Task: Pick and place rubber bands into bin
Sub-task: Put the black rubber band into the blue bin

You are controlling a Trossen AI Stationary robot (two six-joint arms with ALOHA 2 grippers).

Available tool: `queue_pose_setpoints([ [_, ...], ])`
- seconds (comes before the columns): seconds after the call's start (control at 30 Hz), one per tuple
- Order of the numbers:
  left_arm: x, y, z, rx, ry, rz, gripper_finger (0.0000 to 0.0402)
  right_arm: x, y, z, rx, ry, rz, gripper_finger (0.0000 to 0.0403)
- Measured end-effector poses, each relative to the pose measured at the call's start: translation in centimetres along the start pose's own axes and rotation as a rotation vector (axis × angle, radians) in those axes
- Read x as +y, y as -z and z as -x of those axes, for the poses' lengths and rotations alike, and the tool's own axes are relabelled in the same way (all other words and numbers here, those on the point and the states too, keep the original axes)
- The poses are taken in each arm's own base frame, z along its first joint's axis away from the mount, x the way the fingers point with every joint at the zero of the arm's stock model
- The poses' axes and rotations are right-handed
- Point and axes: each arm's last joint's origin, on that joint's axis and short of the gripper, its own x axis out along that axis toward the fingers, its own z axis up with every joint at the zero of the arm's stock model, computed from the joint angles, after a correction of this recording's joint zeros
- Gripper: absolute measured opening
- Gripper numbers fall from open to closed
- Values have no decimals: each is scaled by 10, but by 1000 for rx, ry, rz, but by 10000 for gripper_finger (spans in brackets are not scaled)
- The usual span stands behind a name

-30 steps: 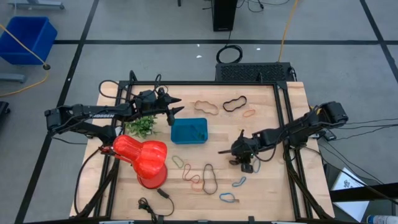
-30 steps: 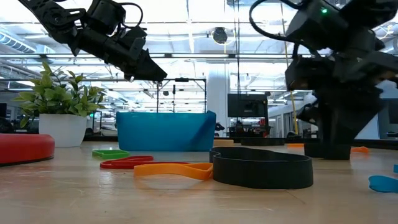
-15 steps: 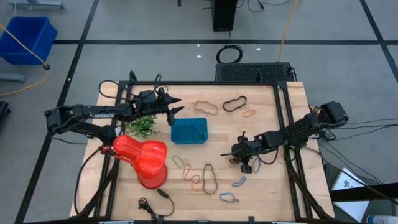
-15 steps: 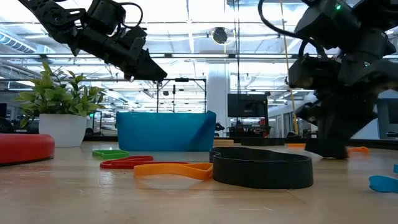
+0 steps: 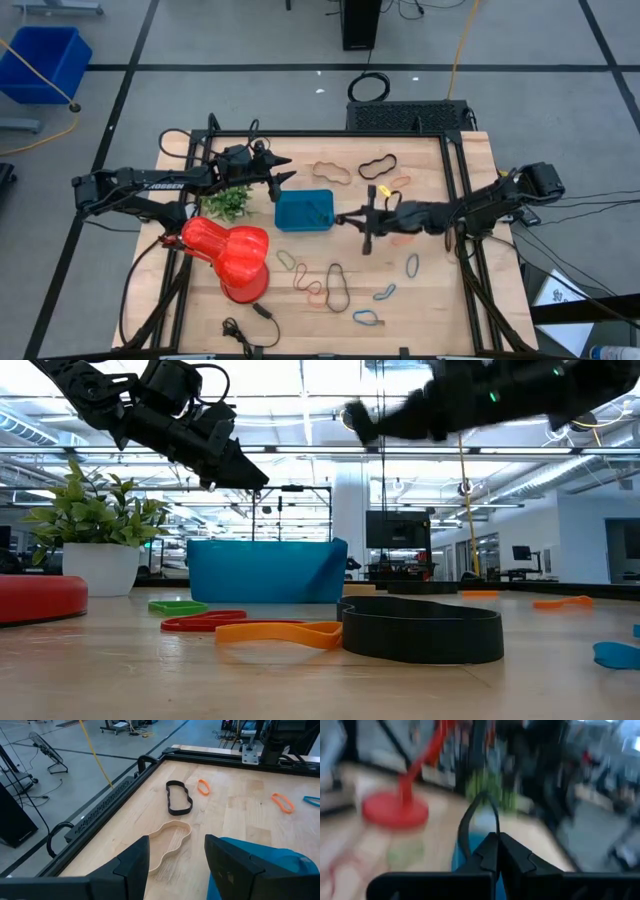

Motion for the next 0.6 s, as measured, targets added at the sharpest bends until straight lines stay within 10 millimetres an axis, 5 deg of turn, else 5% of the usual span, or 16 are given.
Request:
queue_pose_setpoints([
  [0.17,0,0,0,0,0,0,195,-14,-9,-3,-157,-68,1,1],
  [0.6,0,0,0,0,0,-3,195,-40,3,-66,241,-82,37,0],
])
